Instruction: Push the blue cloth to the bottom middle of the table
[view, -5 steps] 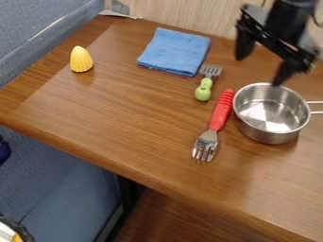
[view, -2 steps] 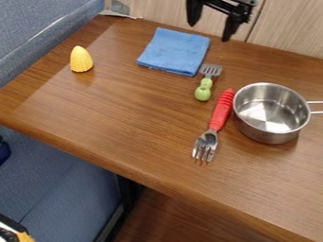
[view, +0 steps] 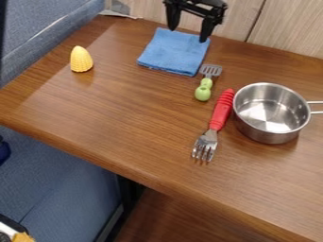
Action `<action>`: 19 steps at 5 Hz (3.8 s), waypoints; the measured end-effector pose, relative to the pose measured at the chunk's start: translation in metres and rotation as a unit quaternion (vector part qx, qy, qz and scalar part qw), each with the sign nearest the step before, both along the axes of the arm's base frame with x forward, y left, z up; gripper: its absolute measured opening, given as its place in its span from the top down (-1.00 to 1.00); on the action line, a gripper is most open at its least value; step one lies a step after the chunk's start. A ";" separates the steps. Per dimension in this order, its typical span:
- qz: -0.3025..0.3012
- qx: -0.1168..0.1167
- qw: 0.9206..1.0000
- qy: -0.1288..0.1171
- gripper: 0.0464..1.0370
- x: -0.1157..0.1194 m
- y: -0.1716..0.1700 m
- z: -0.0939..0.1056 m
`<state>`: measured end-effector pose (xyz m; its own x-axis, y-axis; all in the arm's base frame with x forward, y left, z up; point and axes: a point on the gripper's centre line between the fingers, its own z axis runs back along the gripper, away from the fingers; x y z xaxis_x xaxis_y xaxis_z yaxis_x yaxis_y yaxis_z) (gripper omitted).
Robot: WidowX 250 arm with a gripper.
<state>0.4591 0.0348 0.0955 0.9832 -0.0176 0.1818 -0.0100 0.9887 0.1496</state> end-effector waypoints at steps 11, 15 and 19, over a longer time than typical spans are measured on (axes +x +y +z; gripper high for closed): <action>0.080 -0.027 0.995 0.043 -0.93 -0.095 0.017 -0.048; 0.050 -0.017 0.996 0.069 -0.93 -0.157 -0.028 -0.043; 0.036 -0.001 0.999 0.041 -0.93 -0.149 -0.039 -0.017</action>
<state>0.3105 -0.0038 0.0783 0.9935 0.0534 0.1002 -0.0683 0.9862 0.1509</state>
